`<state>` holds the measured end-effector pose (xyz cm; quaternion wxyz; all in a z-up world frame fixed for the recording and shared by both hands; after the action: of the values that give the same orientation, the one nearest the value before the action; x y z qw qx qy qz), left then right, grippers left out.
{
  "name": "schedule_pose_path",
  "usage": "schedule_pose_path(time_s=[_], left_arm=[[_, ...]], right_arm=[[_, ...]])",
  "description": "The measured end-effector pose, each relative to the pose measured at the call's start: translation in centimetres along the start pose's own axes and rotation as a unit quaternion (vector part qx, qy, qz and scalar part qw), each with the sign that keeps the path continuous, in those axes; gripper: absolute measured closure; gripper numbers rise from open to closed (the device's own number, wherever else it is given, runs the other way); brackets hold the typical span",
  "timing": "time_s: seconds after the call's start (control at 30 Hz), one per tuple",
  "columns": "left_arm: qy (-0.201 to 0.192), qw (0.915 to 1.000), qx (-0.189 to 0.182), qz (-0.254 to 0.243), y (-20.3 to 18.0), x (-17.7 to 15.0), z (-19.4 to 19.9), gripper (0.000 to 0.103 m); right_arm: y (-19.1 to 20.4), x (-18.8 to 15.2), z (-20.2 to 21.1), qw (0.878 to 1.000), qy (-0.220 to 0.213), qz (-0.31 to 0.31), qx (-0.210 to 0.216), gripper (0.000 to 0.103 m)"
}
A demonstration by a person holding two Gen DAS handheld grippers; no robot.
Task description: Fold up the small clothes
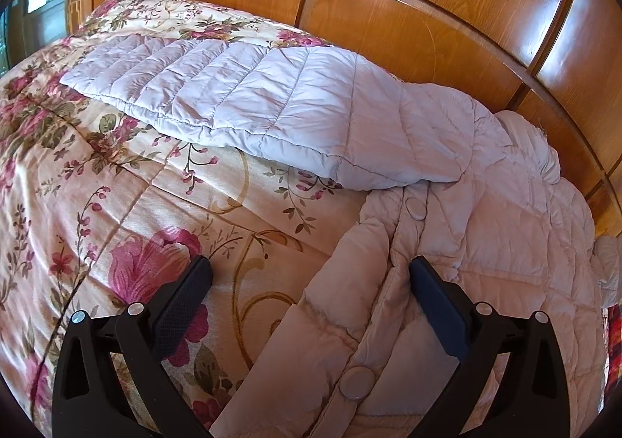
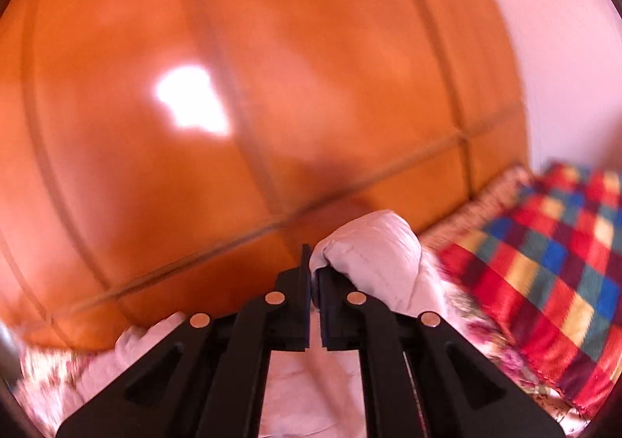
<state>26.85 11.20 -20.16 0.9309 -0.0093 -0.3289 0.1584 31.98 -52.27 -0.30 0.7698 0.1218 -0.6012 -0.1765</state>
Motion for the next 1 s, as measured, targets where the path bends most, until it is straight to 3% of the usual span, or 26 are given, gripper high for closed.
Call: schedule_pose_path(time_s=[0.17,0.23,0.33,0.43,0.47,0.53,0.57,0.6,0.67,0.77,0.87,0.93,1.0], left_arm=[[-0.002,0.9999,-0.009,0.007,0.2,0.0,0.1,0.003],[-0.003,0.9999,-0.013,0.011,0.3,0.0,0.1,0.003],[-0.002,0.9998,-0.015,0.013,0.3,0.0,0.1,0.003],[-0.002,0.9998,-0.015,0.013,0.3,0.0,0.1,0.003],[-0.002,0.9998,-0.016,0.013,0.3,0.0,0.1,0.003],[-0.002,0.9998,-0.016,0.014,0.2,0.0,0.0,0.003],[-0.002,0.9998,-0.016,0.014,0.3,0.0,0.1,0.003],[-0.002,0.9998,-0.016,0.014,0.3,0.0,0.0,0.003],[-0.002,0.9998,-0.016,0.014,0.3,0.0,0.0,0.003],[-0.002,0.9998,-0.016,0.014,0.3,0.0,0.0,0.003],[-0.003,0.9997,-0.017,0.016,0.2,0.1,0.2,0.003],[-0.005,0.9998,-0.014,0.014,0.0,0.4,1.0,0.003],[-0.043,0.9988,-0.021,0.007,-1.0,1.3,3.6,0.003]], right_arm=[[12.2,-4.6,-0.9,0.989,0.025,0.133,0.061,0.100],[17.4,-8.4,-1.6,0.974,0.049,0.205,0.086,0.100],[22.2,-13.3,-2.6,0.953,0.087,0.269,0.107,0.100],[25.0,-19.5,-4.4,0.930,0.163,0.309,0.118,0.099],[25.2,-21.9,-5.2,0.920,0.199,0.314,0.121,0.093],[24.8,-25.1,-6.1,0.905,0.251,0.321,0.120,0.068],[24.4,-26.6,-6.6,0.896,0.274,0.327,0.120,0.049],[24.3,-27.6,-6.5,0.891,0.286,0.330,0.124,0.039],[23.9,-27.7,-5.7,0.893,0.286,0.321,0.135,0.034],[22.6,-26.0,-4.2,0.913,0.276,0.250,0.169,0.028],[20.4,-23.1,-2.7,0.941,0.244,0.117,0.205,0.025],[15.9,-20.3,-1.5,0.955,0.191,-0.041,0.221,0.023],[11.2,-19.1,-1.0,0.957,0.143,-0.139,0.209,0.023]])
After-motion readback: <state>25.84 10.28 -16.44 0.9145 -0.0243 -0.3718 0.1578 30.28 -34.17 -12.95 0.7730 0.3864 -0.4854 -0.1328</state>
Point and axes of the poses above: each gripper's, at about its wrist camera, not at the fingertips, and z roughly against the way its jaws point, y to its left, x to its top, the point moved 8 cm from there along -z, roughly the way its jaws point, and after that the axes turned 9 degrees about x, right-handed, at the moved point
